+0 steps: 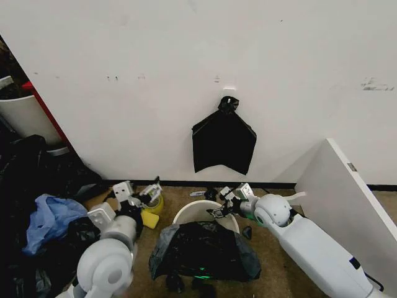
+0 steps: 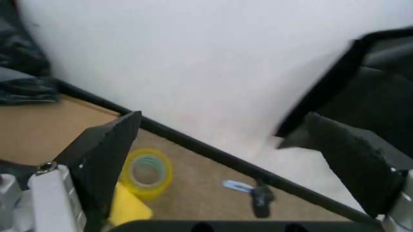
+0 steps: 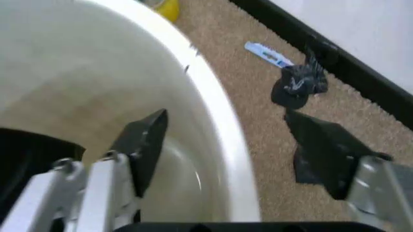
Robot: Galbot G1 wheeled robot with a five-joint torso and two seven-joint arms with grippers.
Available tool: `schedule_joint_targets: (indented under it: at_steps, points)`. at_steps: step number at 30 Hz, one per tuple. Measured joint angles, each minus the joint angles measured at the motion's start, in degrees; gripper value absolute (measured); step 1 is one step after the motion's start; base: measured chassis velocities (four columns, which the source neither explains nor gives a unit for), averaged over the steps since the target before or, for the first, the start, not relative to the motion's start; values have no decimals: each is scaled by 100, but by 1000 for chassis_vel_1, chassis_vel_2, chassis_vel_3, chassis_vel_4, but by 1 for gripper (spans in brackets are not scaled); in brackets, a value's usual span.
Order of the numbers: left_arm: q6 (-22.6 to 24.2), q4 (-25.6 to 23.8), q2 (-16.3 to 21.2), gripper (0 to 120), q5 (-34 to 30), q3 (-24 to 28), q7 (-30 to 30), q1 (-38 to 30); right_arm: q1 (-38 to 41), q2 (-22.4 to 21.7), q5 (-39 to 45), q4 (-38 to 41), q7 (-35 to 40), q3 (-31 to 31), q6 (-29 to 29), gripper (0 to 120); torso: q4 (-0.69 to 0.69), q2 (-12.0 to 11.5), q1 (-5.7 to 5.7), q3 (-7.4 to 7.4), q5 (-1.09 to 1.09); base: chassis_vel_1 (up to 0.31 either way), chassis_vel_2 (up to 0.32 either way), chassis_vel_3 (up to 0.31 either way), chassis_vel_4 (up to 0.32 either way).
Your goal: Place the garbage bag over the trash bin.
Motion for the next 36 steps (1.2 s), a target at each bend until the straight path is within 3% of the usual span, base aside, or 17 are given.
schedule_joint_targets:
  at_steps: [6, 7, 10, 13, 14, 15, 18, 21, 25, 27, 29, 31, 36]
  points:
    - [-299, 389, -28, 100, 107, -24, -284, 23, -120, -47, -59, 99, 108, -15, 1, 42, 0, 0, 0, -1, 0, 0, 0, 0, 0]
    - [-299, 389, -28, 100, 107, -24, -284, 23, -120, -47, -59, 99, 108, -15, 1, 42, 0, 0, 0, -1, 0, 0, 0, 0, 0]
    - [-342, 433, -78, 100, 9, -40, -338, 71, -219, -89, 141, 194, 515, -30, 1, 29, 0, 0, 0, -1, 0, 0, 0, 0, 0]
    - [-354, 381, -106, 100, -37, -74, -349, 83, -315, -116, 1064, 381, 1783, -149, 6, 20, 0, 0, 0, -1, 0, 0, 0, 0, 0]
    - [-371, 363, -114, 100, -37, -76, -352, 87, -365, -94, 1734, 522, 2613, -233, 10, 14, 0, 0, 0, -1, 0, 0, 0, 0, 0]
    - [-371, 363, -114, 100, -37, -76, -352, 87, -365, -94, 1734, 522, 2613, -233, 10, 14, 0, 0, 0, -1, 0, 0, 0, 0, 0]
    - [-395, 330, -136, 100, -37, -61, -357, 118, -611, -72, 2555, 799, 3798, -240, 39, 4, 3, 0, 0, -1, 4, 0, 0, 0, 0]
    - [-409, 286, -208, 100, -31, -20, -360, 179, -1128, -231, 2900, 1260, 4489, -201, 417, 1, -1, 1, -1, -1, 0, 0, 0, 0, 0]
    - [-410, 275, -227, 100, -29, -13, -361, 194, -1279, -238, 3061, 1437, 4828, -213, 632, 1, -1, 1, -1, -1, 3, 0, 0, 0, 0]
    - [-416, 261, -239, 100, -28, -12, -363, 214, -1554, -180, 3442, 1814, 5628, -197, 1028, 1, -1, 1, -1, -1, -1, 0, 0, 0, 0]
    - [-417, 259, -240, 100, -28, -13, -364, 218, -1591, -166, 3501, 1867, 5749, -187, 1090, 1, 0, 1, -1, -1, -1, 0, 0, 0, 0]
    - [-430, 250, -231, 100, -32, -33, -367, 235, -1882, -9, 3873, 2272, 6586, -33, 1559, 1, 0, 1, -1, -1, -2, 0, 0, 0, 0]
    - [-433, 282, -259, 100, -105, 14, -381, 262, -2404, 470, 3696, 2278, 7125, 216, 2202, 1, 0, 1, -1, -1, 0, 0, 0, 0, 0]
